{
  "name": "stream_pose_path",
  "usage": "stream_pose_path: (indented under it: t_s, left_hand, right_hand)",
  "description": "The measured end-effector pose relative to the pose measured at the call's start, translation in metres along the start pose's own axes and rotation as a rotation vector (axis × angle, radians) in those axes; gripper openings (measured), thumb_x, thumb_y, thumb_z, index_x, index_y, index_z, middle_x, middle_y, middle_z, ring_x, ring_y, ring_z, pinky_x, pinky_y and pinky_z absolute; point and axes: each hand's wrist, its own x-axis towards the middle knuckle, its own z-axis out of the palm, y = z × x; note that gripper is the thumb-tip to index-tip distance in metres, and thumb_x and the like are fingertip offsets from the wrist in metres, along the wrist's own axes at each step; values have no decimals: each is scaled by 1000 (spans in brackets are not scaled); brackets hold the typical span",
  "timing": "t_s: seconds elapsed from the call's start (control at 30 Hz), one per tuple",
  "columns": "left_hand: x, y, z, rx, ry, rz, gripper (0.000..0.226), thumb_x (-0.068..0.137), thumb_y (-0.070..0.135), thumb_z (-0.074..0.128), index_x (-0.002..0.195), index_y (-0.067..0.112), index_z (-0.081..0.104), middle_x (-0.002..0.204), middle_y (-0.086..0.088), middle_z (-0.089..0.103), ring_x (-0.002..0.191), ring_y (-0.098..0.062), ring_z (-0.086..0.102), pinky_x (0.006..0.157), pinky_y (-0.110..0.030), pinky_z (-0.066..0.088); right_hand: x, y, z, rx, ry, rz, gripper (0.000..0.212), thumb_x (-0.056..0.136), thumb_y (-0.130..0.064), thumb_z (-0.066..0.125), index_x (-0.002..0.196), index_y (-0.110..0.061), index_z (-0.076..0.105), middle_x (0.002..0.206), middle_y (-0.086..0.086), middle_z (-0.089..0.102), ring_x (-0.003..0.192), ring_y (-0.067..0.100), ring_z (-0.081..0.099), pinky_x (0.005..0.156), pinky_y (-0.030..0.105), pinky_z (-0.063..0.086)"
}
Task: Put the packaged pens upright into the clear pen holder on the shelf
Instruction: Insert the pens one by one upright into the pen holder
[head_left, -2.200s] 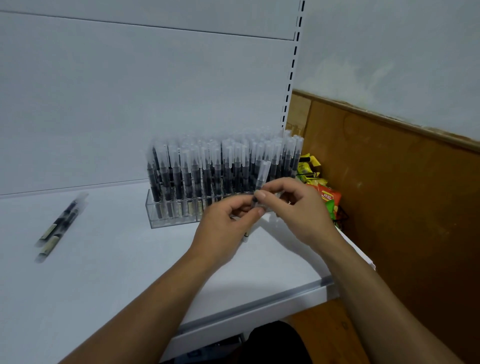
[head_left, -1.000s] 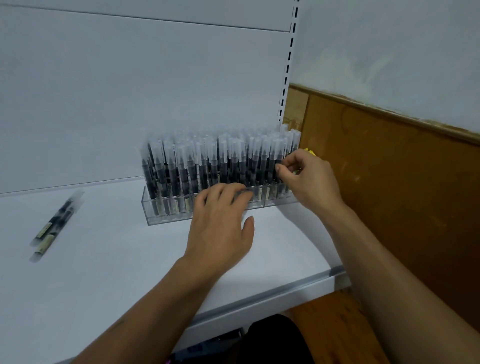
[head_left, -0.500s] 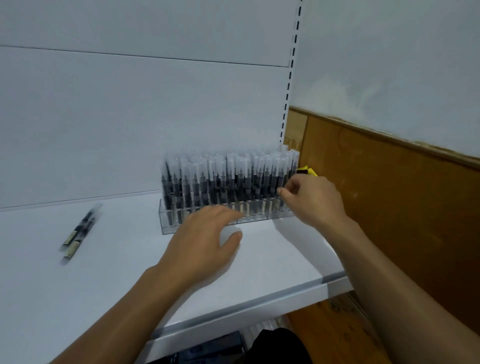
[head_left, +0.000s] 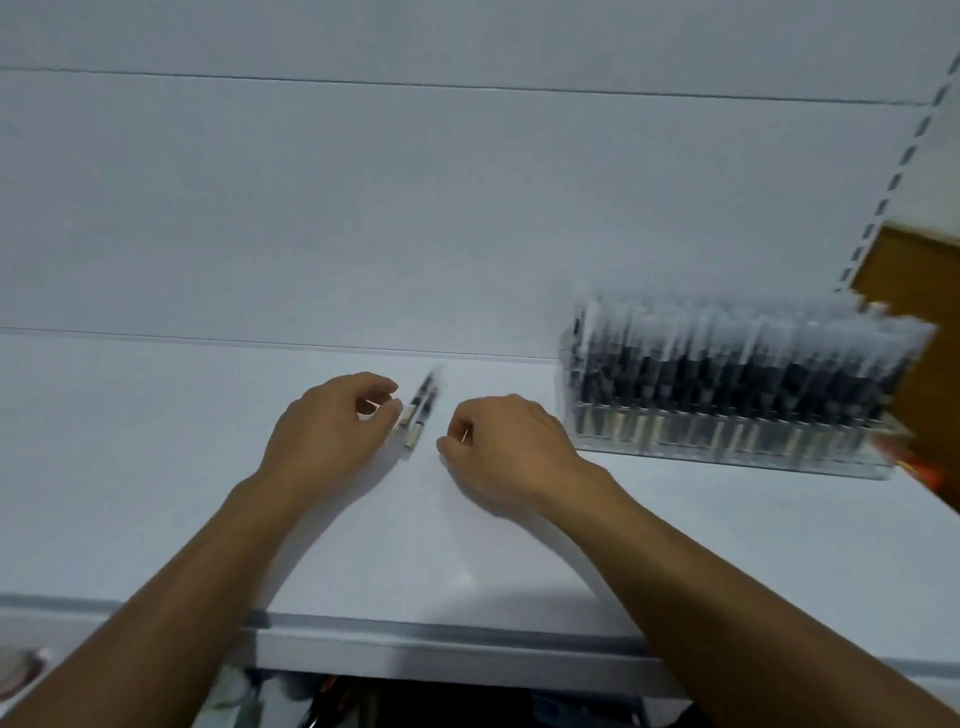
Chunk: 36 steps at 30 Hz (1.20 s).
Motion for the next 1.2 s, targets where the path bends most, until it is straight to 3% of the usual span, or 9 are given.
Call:
stream_pose_path:
  t_s: [0.17,0.23,0.4,0.5,0.57,0.73,0.9,1.03,1.2]
  left_hand:
    - [27,-20,8,43,-69,-37,29,91,40,56,116,30,64,108,14,66,99,-9,58,85,-25,41]
    - [41,-16,12,42,-100,-50,29,89,40,57,113,27,66,109,11,67,103,-12,59,83,-25,41]
    - [83,3,22,221,-322,-88,22,75,30,69,75,8,73,75,-5,70,75,-20,65,61,-27,47]
    - [95,15,25,355,-410,-160,21,61,9,68,48,9,52,53,-4,55,56,-21,53,54,-22,40]
    - [97,22,27,382,-435,-156,28,61,2,64,46,12,42,51,-4,49,58,-22,49,59,-23,39]
    - [99,10,27,315,-421,-159,29,56,9,64,32,13,48,42,-2,55,50,-21,55,55,-22,43]
    - [80,-7,22,-17,-275,-139,28,86,22,58,64,5,60,67,-13,63,63,-20,57,60,-26,42]
    - [53,1,11,-349,-219,-191,26,90,18,61,83,-6,64,73,-10,64,60,-13,55,53,-14,45]
    - [25,22,4,-601,-221,-114,11,92,20,63,90,10,68,90,-10,71,78,-16,69,70,-22,55]
  right_hand:
    - [49,-13,17,-31,2,118,40,94,-50,51,67,-19,50,71,-2,54,76,25,54,59,29,34]
    - [60,-14,22,-29,-35,153,42,93,-51,51,66,-20,42,70,-4,49,77,23,50,63,29,34]
    - [78,-9,31,-22,-58,206,33,91,-39,52,65,-18,48,67,-3,57,72,22,56,57,28,36]
    - [84,-5,36,-23,-43,222,30,89,-31,52,63,-17,49,59,-2,55,60,16,51,50,26,30]
    - [86,-2,37,-6,-33,226,27,88,-29,51,64,-17,52,58,-2,57,62,17,54,51,26,33]
    - [84,2,38,15,-33,213,29,92,-33,48,67,-19,47,66,-2,52,69,20,53,58,29,35]
    - [76,2,33,84,-50,218,22,98,-32,41,90,-14,50,83,1,53,79,24,49,68,29,35]
    - [66,-2,28,171,-35,206,19,99,-33,40,94,-16,46,95,3,57,87,24,52,70,30,35]
    - [35,0,11,365,63,167,16,98,-34,46,95,-19,51,97,0,65,88,21,58,70,33,46]
